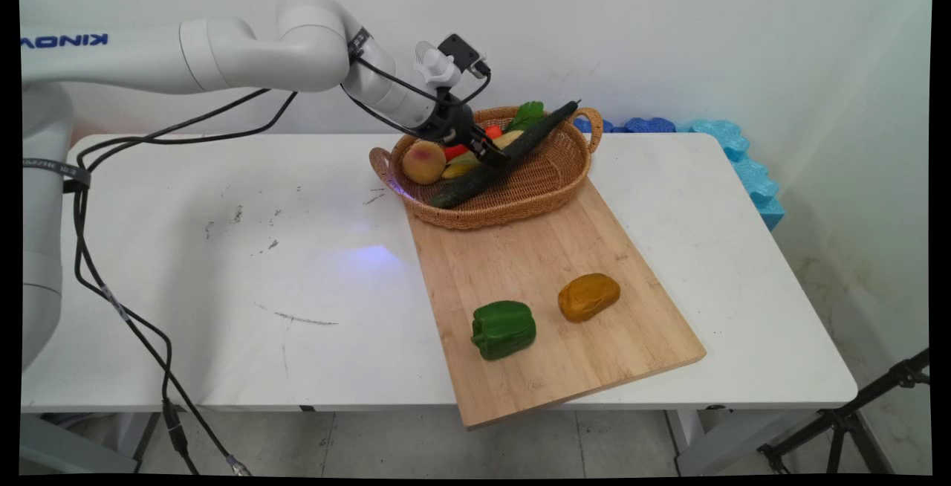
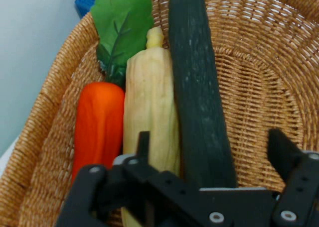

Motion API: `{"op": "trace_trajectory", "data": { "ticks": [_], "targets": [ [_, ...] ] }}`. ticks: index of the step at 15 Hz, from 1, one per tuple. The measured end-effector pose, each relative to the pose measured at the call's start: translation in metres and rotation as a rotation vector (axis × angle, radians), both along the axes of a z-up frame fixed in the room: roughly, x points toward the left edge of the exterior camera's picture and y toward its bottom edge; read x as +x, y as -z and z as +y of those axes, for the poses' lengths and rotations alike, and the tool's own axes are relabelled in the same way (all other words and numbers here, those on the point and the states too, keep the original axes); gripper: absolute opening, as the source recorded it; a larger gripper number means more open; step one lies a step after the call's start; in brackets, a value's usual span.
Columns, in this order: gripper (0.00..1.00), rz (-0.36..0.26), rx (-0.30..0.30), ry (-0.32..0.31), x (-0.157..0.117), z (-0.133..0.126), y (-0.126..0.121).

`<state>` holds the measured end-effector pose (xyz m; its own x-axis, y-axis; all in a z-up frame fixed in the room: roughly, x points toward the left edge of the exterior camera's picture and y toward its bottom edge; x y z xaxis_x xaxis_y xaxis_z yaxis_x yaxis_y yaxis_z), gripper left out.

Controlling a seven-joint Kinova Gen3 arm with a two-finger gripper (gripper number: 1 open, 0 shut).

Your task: Place the picked object in the vegetable basket

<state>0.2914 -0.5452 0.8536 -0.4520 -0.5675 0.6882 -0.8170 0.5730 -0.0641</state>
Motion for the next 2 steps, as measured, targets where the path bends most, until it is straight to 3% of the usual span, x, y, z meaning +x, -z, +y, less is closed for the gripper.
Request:
{"op": "trace_trajectory", "data": {
  "ticks": [2],
  "targets": [
    [1.0,0.004,-0.004,-0.004,-0.0006,-0.0008,-0.0012]
  ]
}}
